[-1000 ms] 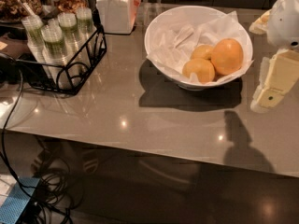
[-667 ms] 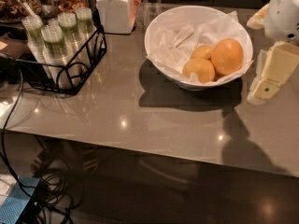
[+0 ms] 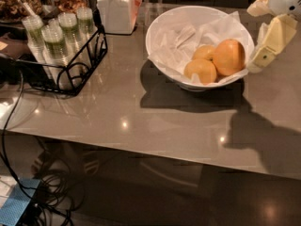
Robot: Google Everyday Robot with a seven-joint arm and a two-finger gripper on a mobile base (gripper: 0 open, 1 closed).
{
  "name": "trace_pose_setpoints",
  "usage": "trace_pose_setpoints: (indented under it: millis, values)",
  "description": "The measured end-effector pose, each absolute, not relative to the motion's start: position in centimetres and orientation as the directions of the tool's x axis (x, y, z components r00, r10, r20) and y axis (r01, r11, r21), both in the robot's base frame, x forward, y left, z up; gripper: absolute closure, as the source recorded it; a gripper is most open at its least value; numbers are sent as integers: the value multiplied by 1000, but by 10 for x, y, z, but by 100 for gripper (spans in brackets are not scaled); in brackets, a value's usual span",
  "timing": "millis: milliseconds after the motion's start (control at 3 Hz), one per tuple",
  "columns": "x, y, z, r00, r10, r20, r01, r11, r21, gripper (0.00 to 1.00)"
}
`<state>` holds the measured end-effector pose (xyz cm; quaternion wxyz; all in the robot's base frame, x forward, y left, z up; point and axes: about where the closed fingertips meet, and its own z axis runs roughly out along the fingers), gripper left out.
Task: Pick orange from white bowl
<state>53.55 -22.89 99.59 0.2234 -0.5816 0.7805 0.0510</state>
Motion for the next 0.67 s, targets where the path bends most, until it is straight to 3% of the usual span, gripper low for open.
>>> trace_pose_setpoints:
  millis: [667]
  values:
    - [561,-229,1003,-241,-848,-472,-909,368,-197,0]
